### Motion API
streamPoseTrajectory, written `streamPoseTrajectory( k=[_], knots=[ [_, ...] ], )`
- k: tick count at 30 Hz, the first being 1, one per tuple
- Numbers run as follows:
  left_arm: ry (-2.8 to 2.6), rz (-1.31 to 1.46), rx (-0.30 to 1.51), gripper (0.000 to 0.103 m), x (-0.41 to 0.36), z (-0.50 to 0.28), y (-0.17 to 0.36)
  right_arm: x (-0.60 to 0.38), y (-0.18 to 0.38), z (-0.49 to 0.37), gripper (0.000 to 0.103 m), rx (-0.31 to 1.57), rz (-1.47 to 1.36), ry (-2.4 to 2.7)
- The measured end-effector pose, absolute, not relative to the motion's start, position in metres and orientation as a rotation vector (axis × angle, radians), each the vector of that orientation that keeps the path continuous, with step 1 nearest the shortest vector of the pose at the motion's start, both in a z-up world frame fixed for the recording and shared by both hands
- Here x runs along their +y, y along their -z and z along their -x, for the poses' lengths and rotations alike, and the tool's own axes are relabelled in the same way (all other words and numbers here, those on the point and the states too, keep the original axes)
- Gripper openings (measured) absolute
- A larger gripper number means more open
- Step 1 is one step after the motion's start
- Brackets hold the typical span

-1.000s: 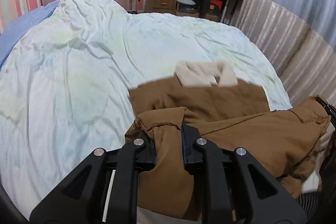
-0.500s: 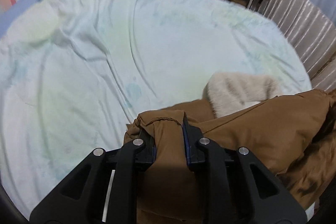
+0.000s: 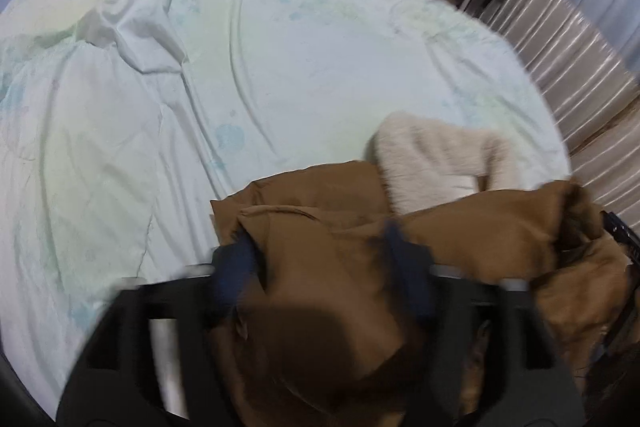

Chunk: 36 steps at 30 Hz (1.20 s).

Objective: Fold large clothes

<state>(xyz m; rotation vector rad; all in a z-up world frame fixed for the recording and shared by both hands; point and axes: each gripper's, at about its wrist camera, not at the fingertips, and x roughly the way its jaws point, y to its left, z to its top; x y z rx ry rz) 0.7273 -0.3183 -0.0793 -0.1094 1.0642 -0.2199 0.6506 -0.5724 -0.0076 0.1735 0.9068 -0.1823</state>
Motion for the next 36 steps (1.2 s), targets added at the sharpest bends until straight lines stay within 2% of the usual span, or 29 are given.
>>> streamPoseTrajectory(
  k=[3, 7, 13, 19, 23, 29, 36],
  knots=[
    [0.224, 0.063, 0.996, 0.100, -0.322, -0.705, 0.050, -0.572, -0.021, -0.619, 0.099, 0.824, -0.254, 0.151],
    [0.199, 0.016, 0.983, 0.100, -0.330, -0.667, 0.040, -0.560, -0.029, -0.567, 0.101, 0.747, -0.346, 0.119],
    [0.124, 0.091, 0.865, 0.100, -0.349, -0.559, 0.054, -0.513, 0.011, -0.481, 0.101, 0.642, -0.331, 0.186],
    [0.153, -0.167, 0.883, 0.100, -0.416, -0.501, 0.072, -0.468, 0.037, -0.466, 0.101, 0.715, -0.303, 0.178],
    [0.136, -0.229, 0.925, 0.100, -0.428, -0.499, 0.096, -0.450, 0.051, -0.463, 0.101, 0.744, -0.197, 0.212],
    [0.136, -0.056, 1.000, 0.100, -0.410, -0.517, 0.114, -0.451, 0.067, -0.461, 0.101, 0.789, -0.246, 0.208],
    [0.122, 0.018, 1.066, 0.100, -0.398, -0.544, 0.133, -0.447, 0.094, -0.477, 0.101, 0.829, -0.244, 0.172]
  ],
)
